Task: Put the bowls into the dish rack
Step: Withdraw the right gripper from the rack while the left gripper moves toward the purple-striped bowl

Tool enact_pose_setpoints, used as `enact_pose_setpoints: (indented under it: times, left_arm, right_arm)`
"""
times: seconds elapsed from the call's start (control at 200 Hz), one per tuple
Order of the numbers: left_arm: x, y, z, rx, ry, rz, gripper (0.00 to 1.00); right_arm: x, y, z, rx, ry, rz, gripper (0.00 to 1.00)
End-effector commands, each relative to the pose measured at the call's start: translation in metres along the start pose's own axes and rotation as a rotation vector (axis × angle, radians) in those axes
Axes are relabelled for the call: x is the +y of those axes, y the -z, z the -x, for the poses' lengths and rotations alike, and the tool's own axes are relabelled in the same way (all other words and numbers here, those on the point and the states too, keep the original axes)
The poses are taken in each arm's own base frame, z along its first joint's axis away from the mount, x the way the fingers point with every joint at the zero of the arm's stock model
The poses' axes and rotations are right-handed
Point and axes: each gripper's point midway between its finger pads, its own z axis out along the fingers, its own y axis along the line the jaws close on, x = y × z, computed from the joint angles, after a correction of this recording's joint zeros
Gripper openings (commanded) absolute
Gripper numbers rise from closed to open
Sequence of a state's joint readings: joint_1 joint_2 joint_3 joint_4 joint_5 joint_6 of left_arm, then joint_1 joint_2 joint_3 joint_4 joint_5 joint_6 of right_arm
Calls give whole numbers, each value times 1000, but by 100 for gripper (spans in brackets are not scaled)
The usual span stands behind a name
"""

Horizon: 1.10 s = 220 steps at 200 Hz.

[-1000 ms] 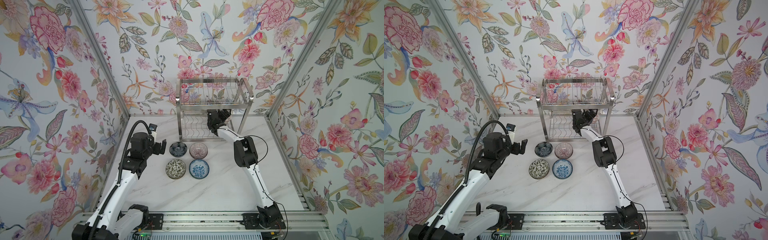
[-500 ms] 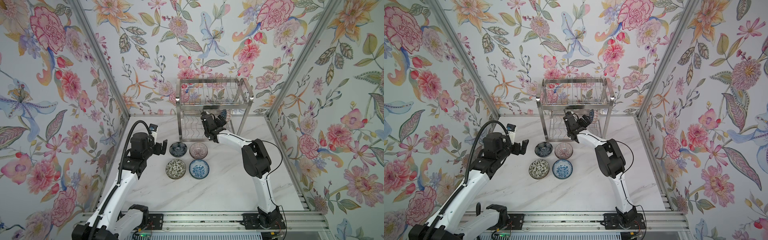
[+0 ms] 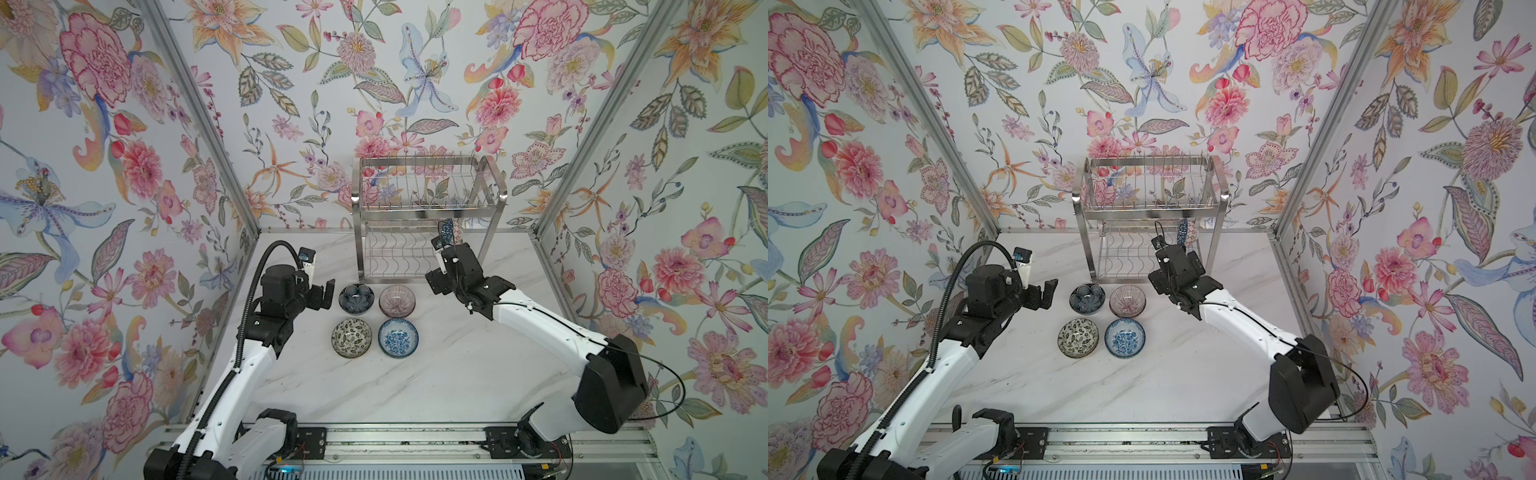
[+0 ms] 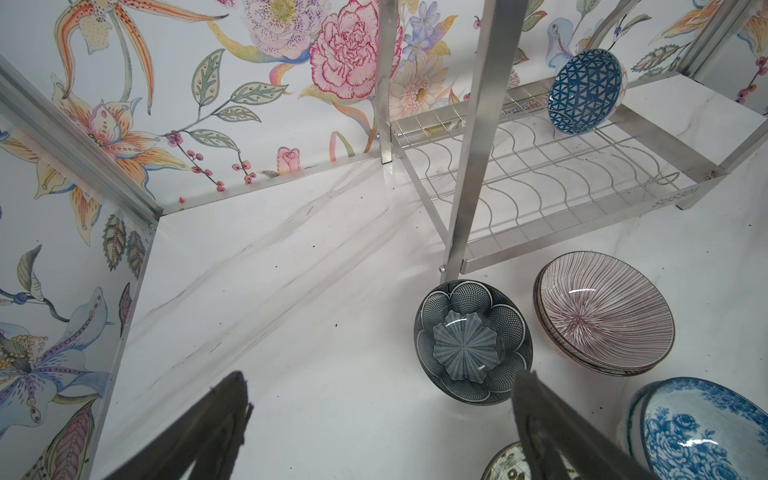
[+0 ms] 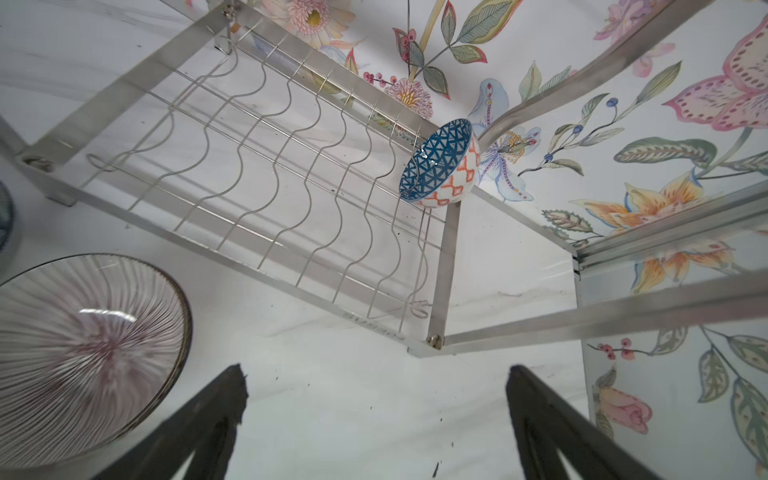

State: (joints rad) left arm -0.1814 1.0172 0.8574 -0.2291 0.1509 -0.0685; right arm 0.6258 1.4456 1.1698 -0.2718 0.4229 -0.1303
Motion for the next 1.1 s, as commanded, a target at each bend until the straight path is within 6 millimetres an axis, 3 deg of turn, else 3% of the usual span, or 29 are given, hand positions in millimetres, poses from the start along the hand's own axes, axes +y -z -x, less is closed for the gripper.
enact_pose_setpoints:
  times: [0.0, 0.285, 0.455, 0.555, 0.656, 0.846, 0.996, 1.096]
  left_arm:
    - [1, 1, 4, -21, 14, 0, 99]
    - [-5, 4, 9, -26, -9, 2, 100]
    - [-14, 3, 12, -6, -37, 6, 99]
    - [-23, 3, 13, 10, -53, -1, 99]
    - [-30, 4, 14, 44, -85, 9, 99]
    - [-37, 9, 12, 72, -66, 14, 99]
    - [-57, -7, -2, 74, -3, -25, 99]
    - [-74, -21, -14, 95, 22, -62, 99]
  right_arm:
    - [4, 26, -13, 5, -69, 110, 99]
    - [-48, 80, -21, 17, -182, 68, 99]
    - [-74, 111, -11, 2, -189, 0, 99]
    - [-87, 112, -16, 8, -193, -49, 99]
    - [-85, 111, -22, 24, -208, -37, 99]
    - [-93, 139, -17, 21, -210, -14, 99]
    - [-94, 118, -45, 99, -252, -4, 99]
    - [-87, 114, -45, 88, -272, 44, 99]
